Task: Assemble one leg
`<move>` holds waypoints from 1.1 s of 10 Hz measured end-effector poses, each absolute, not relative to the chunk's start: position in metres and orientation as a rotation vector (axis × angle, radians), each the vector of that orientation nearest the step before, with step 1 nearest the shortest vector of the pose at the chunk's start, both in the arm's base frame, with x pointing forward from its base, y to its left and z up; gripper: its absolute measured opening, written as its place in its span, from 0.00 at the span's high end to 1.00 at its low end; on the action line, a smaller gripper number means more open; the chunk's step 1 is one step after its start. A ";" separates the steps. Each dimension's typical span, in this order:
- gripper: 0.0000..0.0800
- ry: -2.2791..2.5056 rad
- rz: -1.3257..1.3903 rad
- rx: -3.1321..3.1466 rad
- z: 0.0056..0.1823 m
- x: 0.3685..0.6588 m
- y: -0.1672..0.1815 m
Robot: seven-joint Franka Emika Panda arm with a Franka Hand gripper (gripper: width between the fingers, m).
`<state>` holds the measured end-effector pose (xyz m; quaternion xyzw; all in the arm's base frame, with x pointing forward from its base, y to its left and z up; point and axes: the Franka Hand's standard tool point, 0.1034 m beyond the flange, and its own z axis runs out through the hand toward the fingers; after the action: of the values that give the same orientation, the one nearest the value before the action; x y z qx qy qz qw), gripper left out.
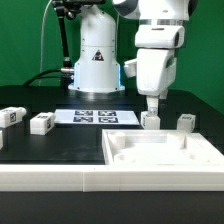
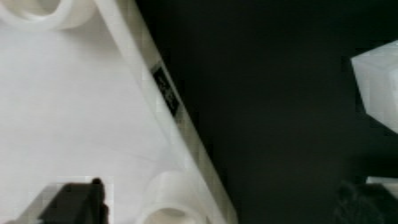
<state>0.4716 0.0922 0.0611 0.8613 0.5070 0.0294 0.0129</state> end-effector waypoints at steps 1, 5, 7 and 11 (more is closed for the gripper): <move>0.19 1.433 0.110 2.773 0.060 0.469 0.096; 0.19 0.833 0.140 3.059 0.044 0.445 0.122; 0.19 0.600 0.133 3.139 0.037 0.441 0.129; 0.19 0.058 0.112 3.228 0.037 0.436 0.143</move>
Offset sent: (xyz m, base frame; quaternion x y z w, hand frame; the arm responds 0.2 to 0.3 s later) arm -0.0172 0.0143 -0.0126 -0.0270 0.0063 0.2267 0.9736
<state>0.4361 0.1432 0.0370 0.9983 0.0180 0.0346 -0.0444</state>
